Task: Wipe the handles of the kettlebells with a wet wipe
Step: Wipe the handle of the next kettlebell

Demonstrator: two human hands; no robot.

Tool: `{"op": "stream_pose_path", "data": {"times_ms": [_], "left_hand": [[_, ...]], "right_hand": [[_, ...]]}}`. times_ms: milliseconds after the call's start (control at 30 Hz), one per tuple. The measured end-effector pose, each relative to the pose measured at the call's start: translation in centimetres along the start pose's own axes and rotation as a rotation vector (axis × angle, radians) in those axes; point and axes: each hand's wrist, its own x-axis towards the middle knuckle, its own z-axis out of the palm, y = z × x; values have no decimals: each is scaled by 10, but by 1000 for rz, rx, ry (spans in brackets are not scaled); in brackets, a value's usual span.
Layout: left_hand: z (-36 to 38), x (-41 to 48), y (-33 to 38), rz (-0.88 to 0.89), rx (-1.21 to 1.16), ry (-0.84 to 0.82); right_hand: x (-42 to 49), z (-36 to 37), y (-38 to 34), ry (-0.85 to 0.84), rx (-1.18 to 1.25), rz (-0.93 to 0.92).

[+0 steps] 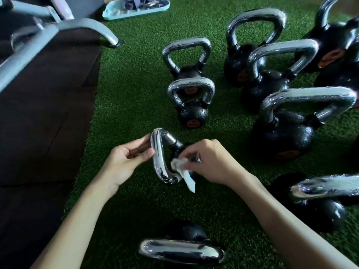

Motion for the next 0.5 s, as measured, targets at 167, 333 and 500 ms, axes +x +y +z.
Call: {"op": "stream_pose_path", "data": {"times_ms": [167, 333, 500], "left_hand": [[2, 2, 3, -7, -14, 3], [0, 2, 6, -8, 25, -7], [1, 1, 5, 4, 27, -9]], "right_hand": [[12, 10, 2, 57, 194, 88], [7, 11, 9, -101, -167, -115], [12, -4, 4, -266, -204, -218]]}}
